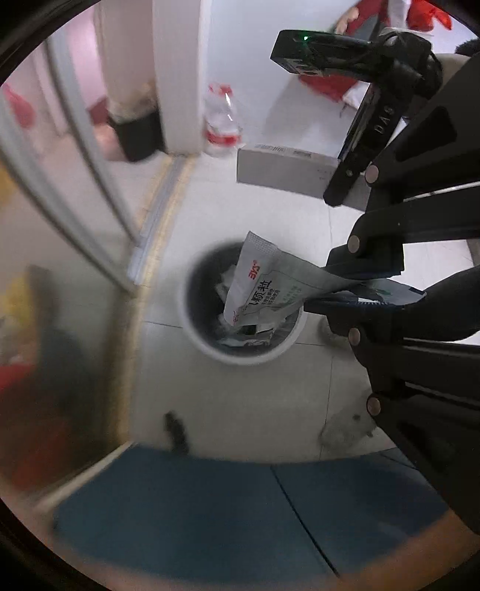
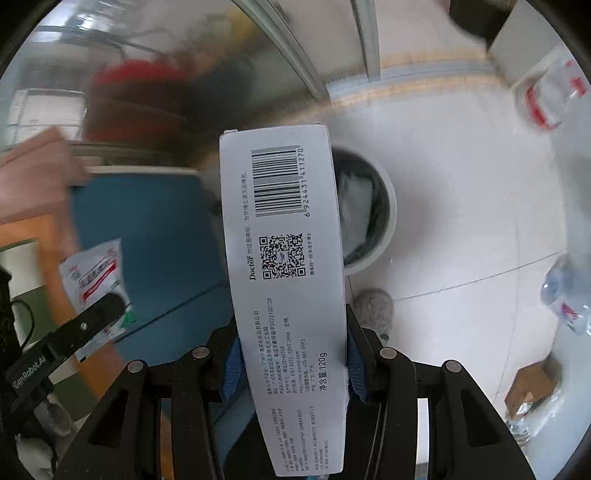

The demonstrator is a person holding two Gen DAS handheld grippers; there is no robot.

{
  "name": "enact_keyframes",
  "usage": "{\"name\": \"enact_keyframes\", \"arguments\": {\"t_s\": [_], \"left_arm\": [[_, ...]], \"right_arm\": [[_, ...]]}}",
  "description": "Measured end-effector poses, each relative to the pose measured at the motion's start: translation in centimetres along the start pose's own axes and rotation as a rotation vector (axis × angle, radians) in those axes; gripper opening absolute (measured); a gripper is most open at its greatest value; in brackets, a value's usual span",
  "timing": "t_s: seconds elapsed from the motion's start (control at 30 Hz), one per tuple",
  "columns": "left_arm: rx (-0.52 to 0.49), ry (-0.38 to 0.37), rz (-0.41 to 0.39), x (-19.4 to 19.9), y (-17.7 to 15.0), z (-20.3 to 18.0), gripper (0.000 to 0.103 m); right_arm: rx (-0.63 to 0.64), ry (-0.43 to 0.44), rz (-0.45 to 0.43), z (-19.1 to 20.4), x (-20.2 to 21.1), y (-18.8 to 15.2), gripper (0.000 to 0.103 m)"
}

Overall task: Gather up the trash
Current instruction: 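Carry the wrapper and Doctor box to the grey bin and open both tools, then swing both open tools back toward the checkered table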

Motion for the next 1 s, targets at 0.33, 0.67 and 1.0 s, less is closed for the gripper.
{"name": "enact_keyframes", "arguments": {"t_s": [0.33,0.67,1.0], "left_arm": [[-0.056,0.073,0.087,-15.5,5.8,0.0,0.063],[-0.032,0.233,-0.021,-13.1,4.5,2.0,0.098],[-0.091,0.384,-0.121,-7.0,0.6,0.9,0.098]], "right_arm": [[-0.049,0.041,0.188,-6.0,-15.7,7.6,0.052],[0.002,-0.077,0.008,-7.4,-11.6,7.5,0.103],[0.084,-0.274,-0.184,-5.7,-4.9,3.9,0.103]]}}
Point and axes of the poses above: each gripper's, at about its wrist camera, not at the fingertips, and x roughly against the way its jaws point, z to its left, y to its top, the point moved 3 cm from there along -x, roughly the way its jaws point, and after that the axes turned 5 degrees about -x, right-handed, at the moved point
